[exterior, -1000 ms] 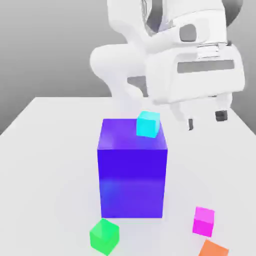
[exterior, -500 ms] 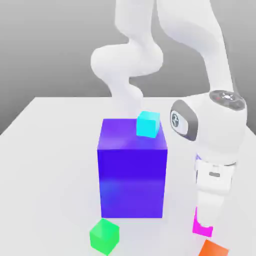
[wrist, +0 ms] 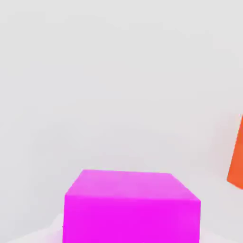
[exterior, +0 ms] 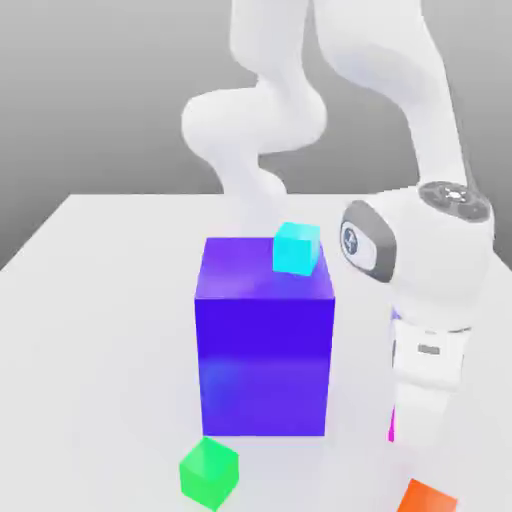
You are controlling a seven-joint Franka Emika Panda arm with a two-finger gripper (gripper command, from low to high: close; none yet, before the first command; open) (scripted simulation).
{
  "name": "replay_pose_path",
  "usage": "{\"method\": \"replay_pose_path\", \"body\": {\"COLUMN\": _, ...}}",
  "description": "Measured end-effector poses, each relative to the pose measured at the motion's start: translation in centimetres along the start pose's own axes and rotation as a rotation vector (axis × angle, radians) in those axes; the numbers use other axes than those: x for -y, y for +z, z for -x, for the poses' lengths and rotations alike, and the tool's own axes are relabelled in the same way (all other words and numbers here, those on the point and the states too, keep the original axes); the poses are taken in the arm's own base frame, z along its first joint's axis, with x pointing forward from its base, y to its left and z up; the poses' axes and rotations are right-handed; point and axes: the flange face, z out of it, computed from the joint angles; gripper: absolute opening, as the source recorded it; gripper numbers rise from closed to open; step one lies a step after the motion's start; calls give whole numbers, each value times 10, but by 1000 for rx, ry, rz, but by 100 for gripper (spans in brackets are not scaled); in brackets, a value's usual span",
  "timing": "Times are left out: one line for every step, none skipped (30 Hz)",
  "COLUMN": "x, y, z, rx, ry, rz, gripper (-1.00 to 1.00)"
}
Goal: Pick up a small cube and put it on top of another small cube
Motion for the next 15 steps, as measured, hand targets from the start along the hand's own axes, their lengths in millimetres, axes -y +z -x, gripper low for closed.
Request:
{"method": "replay_pose_path", "body": {"x": -13, "y": -6, "z": -1, "rx": -1, "ry": 46, "rz": -5, "gripper": -100}}
{"method": "replay_pose_path", "body": {"x": -29, "y": -12, "z": -1, "rx": -1, "ry": 101, "rz": -9, "gripper": -100}}
{"method": "replay_pose_path", "body": {"x": -46, "y": -17, "z": 0, "rx": -2, "ry": 160, "rz": -13, "gripper": -100}}
{"method": "replay_pose_path", "body": {"x": -66, "y": -23, "z": 1, "rx": -3, "ry": 224, "rz": -17, "gripper": -100}}
{"method": "replay_pose_path", "body": {"x": -88, "y": -29, "z": 4, "rx": -4, "ry": 296, "rz": -19, "gripper": -100}}
{"method": "replay_pose_path", "body": {"x": -112, "y": -35, "z": 8, "rx": -5, "ry": 372, "rz": -21, "gripper": -100}}
{"method": "replay_pose_path", "body": {"x": -139, "y": -41, "z": 15, "rx": -7, "ry": 454, "rz": -23, "gripper": -100}}
{"method": "replay_pose_path", "body": {"x": -164, "y": -45, "z": 23, "rx": -8, "ry": 527, "rz": -21, "gripper": -100}}
{"method": "replay_pose_path", "body": {"x": -186, "y": -48, "z": 32, "rx": -8, "ry": 593, "rz": -17, "gripper": -100}}
{"method": "replay_pose_path", "body": {"x": -208, "y": -51, "z": 42, "rx": -8, "ry": 655, "rz": -13, "gripper": -100}}
{"method": "replay_pose_path", "body": {"x": -225, "y": -53, "z": 51, "rx": -8, "ry": 704, "rz": -6, "gripper": -100}}
{"method": "replay_pose_path", "body": {"x": -236, "y": -52, "z": 57, "rx": -7, "ry": 732, "rz": 3, "gripper": -100}}
{"method": "replay_pose_path", "body": {"x": -240, "y": -46, "z": 58, "rx": -7, "ry": 740, "rz": 7, "gripper": -100}}
{"method": "replay_pose_path", "body": {"x": -241, "y": -36, "z": 57, "rx": -7, "ry": 742, "rz": 9, "gripper": -100}}
{"method": "replay_pose_path", "body": {"x": -242, "y": -25, "z": 57, "rx": -7, "ry": 743, "rz": 10, "gripper": -100}}
